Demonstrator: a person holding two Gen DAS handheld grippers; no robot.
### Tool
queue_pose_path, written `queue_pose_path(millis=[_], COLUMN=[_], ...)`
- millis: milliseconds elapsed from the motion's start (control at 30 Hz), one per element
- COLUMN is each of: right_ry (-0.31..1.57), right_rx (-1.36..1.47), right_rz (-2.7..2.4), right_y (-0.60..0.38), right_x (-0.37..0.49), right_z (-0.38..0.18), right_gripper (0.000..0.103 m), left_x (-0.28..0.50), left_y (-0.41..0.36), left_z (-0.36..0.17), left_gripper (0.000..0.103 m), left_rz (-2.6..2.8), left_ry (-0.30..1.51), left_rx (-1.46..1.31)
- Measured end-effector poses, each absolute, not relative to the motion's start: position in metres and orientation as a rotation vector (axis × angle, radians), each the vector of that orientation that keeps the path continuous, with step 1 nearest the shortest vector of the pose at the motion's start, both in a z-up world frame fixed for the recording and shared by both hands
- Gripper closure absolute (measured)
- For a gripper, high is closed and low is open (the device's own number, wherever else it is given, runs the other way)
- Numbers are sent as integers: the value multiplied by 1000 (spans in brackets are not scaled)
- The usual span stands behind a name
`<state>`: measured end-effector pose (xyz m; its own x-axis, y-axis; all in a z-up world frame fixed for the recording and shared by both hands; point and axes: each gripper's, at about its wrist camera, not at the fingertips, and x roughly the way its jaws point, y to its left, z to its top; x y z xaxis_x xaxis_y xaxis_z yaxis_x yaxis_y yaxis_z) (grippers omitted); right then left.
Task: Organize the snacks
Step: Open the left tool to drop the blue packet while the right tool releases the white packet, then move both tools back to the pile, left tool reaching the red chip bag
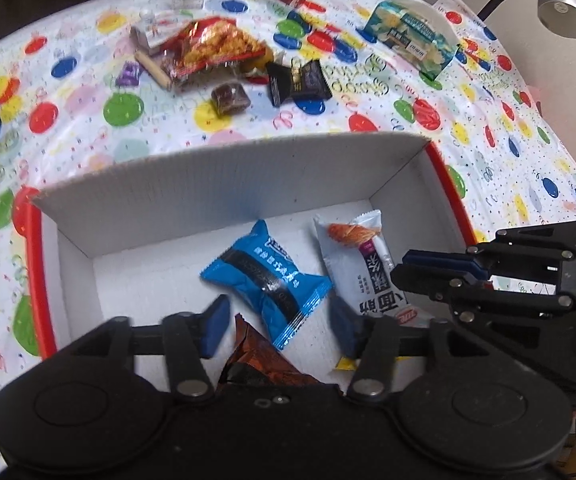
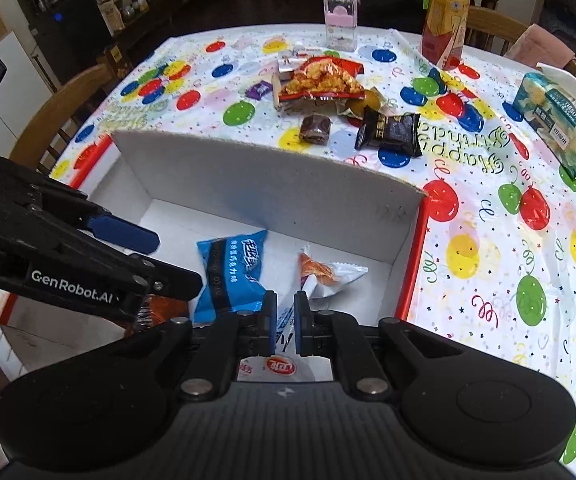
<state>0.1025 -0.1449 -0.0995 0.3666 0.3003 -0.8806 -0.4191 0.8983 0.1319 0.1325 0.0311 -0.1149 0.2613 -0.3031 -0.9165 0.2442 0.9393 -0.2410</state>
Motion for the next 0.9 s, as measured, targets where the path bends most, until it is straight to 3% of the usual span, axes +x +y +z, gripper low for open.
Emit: queue_pose_path(millis=[633,800,900], right_ry=[986,970,956], right_rx=[-43,-31,-34], right_rz=[488,507,505], right_y=[-152,-156,-160], right_x=[84,86,90], right_z=[-38,-28,-23], right_gripper=[95,95,89], left_x=[116,120,125], left_y=[33,35,36], left_z=[-48,-32,-25], left_gripper=[18,7,3], left_rz=[-410,-398,-383], left_ry=[1034,983,965], left_rx=[-7,-9,-16])
